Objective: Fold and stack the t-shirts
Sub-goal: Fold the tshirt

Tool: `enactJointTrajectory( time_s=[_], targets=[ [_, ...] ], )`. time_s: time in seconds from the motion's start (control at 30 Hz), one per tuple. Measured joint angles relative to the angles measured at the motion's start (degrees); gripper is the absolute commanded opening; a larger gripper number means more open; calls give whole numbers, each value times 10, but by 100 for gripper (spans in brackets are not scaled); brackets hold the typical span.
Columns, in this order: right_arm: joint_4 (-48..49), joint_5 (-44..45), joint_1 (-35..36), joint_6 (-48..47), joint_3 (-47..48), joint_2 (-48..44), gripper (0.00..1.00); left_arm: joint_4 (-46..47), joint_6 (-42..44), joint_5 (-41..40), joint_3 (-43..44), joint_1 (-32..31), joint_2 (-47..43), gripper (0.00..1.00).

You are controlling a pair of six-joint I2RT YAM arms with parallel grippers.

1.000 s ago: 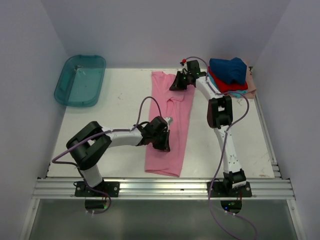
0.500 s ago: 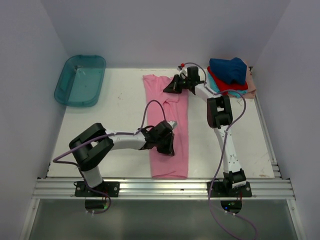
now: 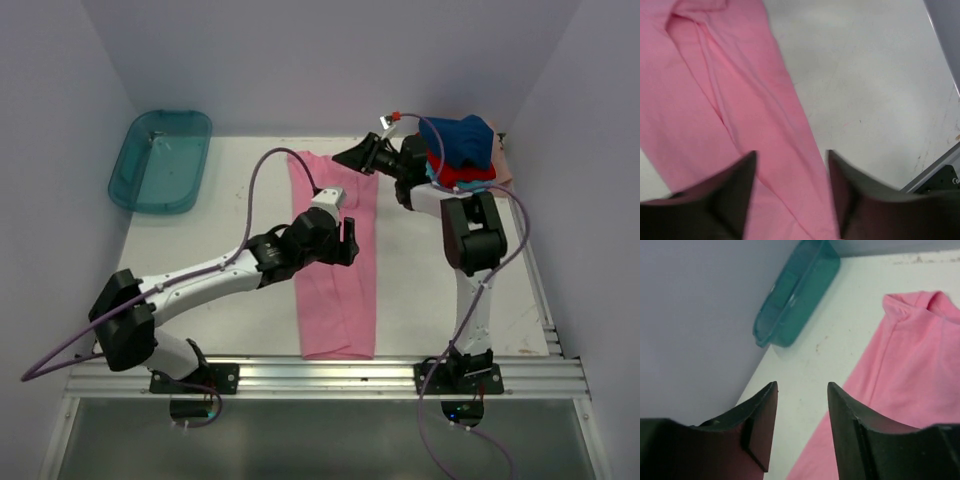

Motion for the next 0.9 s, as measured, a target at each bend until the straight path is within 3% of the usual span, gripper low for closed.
enactJointTrajectory(
  time_s=[0.03,0.07,0.13,0.2,0.23,0.4,0.5,0.67,0.77,0.9],
  targets=[
    [0,10,-1,-7,-35,-44,57,-3,0,-14,-1,1,-22,100],
    [-9,19,-1,-16,-79,-95,70,-3,-2,-28,-6,1,-45,100],
    [-66,53,3,-67,-162,-208,80,2,-3,-48,-31,3,-100,100],
    [-140,105,19,-131,-229,-320,97,7,-5,-49,-76,9,-162,100],
    [-170,130,31,-155,-253,-363,99,14,-6,-41,-99,11,-186,100],
    [-318,201,110,-225,-418,-585,99,37,-21,50,-231,87,-289,100],
    [-408,229,108,-227,-533,-708,99,44,-36,92,-281,102,-299,100],
    [-550,255,104,-209,-636,-886,93,87,-75,166,-377,102,-297,91],
    [-599,256,104,-188,-667,-955,89,111,-106,207,-421,99,-277,91],
    [-632,247,104,-160,-698,-960,82,115,-135,212,-432,64,-264,91]
  ],
)
